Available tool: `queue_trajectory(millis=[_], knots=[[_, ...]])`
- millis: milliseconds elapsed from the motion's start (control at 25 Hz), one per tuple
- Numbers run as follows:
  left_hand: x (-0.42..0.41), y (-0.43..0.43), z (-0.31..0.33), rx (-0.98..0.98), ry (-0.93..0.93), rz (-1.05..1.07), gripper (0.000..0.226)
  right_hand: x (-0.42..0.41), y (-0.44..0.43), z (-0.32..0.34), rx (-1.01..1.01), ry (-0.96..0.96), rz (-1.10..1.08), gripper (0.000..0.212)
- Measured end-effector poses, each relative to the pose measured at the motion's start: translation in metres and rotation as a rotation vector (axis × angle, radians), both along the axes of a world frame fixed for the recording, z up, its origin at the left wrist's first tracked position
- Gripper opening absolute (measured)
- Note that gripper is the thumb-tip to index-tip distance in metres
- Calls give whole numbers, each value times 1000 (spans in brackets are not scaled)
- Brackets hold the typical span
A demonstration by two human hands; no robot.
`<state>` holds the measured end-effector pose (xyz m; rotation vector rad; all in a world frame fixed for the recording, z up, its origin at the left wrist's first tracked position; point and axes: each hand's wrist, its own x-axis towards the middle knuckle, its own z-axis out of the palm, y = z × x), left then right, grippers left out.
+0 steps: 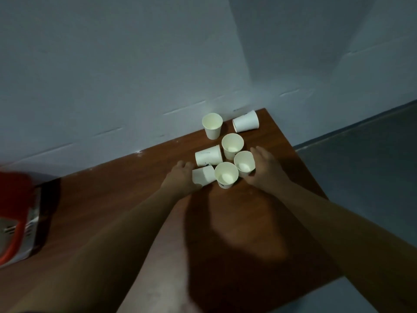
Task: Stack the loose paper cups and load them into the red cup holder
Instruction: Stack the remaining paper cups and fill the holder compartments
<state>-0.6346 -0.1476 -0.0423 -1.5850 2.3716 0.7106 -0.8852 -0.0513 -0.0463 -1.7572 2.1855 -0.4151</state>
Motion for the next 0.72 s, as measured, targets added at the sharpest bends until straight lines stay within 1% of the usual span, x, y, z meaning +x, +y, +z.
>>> queue_trajectory(millis=[80, 160, 280, 360, 480, 560, 720], knots=[[-7, -2, -17, -14, -9, 17, 83, -2, -5, -15, -1, -51, 40, 86], [-9, -3, -33, -9, -13, 11, 85, 1, -10, -24, -58, -73, 43, 76], [-7, 1, -49, -25, 12, 6, 78, 8, -15, -28, -141, -37, 4, 57], [-3, 1, -47, -46, 37, 0, 75, 9, -12, -26, -143, -32, -49, 59], [14, 0, -23, -34, 93, 18, 75, 12, 0, -7, -78, -50, -145, 68], [31, -3, -1, -27, 153, 47, 73, 16, 3, 12, -67, -43, -177, 69], [86, -11, 65, -94, 276, 141, 66, 60, -8, 73, -218, 48, -112, 60]])
